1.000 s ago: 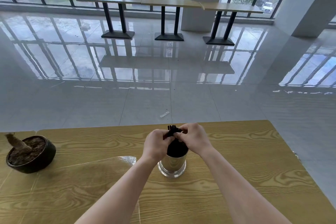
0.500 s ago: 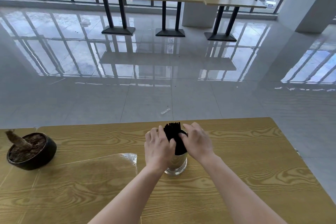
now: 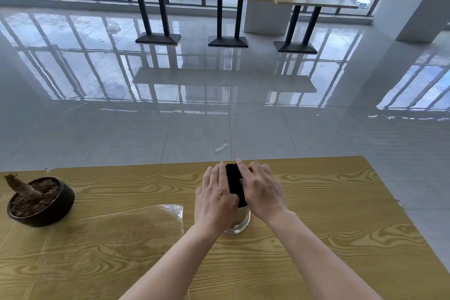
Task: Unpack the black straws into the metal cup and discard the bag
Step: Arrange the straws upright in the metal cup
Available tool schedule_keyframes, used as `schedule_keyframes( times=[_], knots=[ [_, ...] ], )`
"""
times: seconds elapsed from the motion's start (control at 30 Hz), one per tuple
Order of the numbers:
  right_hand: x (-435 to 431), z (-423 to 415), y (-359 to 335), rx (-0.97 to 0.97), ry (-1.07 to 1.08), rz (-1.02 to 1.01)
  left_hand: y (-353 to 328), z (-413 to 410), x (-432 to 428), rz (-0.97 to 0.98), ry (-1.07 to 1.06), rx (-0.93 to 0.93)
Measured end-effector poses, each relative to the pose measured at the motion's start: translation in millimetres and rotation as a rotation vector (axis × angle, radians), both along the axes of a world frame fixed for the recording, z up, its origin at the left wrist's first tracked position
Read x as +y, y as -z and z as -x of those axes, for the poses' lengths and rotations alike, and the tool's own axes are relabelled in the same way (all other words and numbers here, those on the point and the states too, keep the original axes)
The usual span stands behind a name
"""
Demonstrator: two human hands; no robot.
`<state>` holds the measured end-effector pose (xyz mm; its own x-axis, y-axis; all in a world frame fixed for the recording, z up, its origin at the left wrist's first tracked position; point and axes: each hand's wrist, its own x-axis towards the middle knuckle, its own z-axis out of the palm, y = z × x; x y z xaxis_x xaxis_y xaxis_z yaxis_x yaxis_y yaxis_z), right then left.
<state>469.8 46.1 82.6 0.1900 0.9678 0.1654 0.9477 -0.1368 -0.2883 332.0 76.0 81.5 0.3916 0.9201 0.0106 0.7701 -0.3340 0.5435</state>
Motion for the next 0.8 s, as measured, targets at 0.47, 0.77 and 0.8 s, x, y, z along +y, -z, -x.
schedule_keyframes(
  times=[0.47,0.77,0.8],
  knots=[
    [-13,0,12,0.035,0.092,0.017,7,2,-5,0.048,-0.028,0.013],
    [-16,4,15,0.124,0.099,-0.003,4,2,-7,0.05,-0.014,0.002],
    [-14,3,13,0.117,0.087,-0.008,3,2,-6,0.042,-0.009,0.001]
  ],
)
